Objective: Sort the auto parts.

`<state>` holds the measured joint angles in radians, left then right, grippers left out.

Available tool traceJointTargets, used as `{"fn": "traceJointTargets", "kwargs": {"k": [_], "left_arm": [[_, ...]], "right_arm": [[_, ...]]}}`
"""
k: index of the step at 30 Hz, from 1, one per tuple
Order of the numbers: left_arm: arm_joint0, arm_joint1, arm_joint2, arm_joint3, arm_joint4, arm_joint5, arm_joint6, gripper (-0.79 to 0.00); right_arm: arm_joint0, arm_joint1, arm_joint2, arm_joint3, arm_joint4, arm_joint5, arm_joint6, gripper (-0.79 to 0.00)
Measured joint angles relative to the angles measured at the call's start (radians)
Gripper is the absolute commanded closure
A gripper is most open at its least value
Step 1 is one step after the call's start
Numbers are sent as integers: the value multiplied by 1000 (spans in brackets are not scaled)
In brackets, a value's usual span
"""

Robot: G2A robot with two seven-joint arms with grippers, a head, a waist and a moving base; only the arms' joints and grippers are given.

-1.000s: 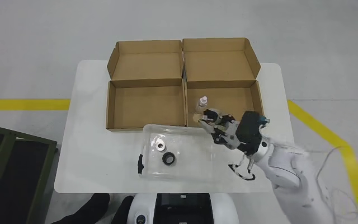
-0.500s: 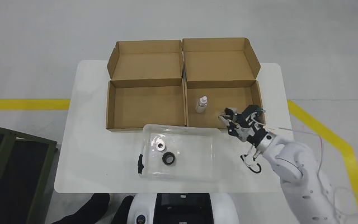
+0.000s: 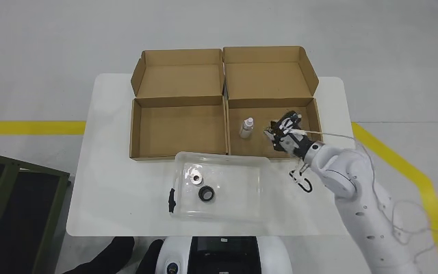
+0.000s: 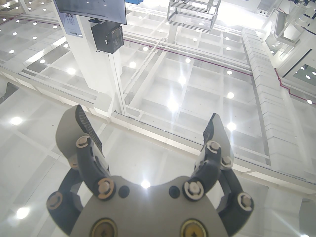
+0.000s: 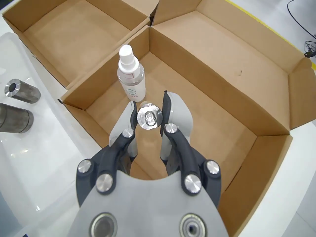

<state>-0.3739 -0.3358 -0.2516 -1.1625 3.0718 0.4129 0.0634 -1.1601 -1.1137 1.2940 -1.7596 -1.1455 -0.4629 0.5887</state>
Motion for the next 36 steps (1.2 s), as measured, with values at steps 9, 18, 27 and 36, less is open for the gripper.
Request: {"fn": "traceJointTargets", "kwargs": {"k": [9, 18, 27, 36], "left_arm": [[0, 0, 0, 0, 0, 0, 0, -785], [0, 0, 0, 0, 0, 0, 0, -785], [0, 0, 0, 0, 0, 0, 0, -785], [0, 0, 0, 0, 0, 0, 0, -785]], "right_arm": [[92, -12, -81, 129, -39, 14, 45, 0], [141, -19, -118, 205, -58, 15, 69, -132], [148, -22, -139, 219, -80, 22, 62, -385], [123, -18, -111, 128, -70, 35, 36, -668]]}}
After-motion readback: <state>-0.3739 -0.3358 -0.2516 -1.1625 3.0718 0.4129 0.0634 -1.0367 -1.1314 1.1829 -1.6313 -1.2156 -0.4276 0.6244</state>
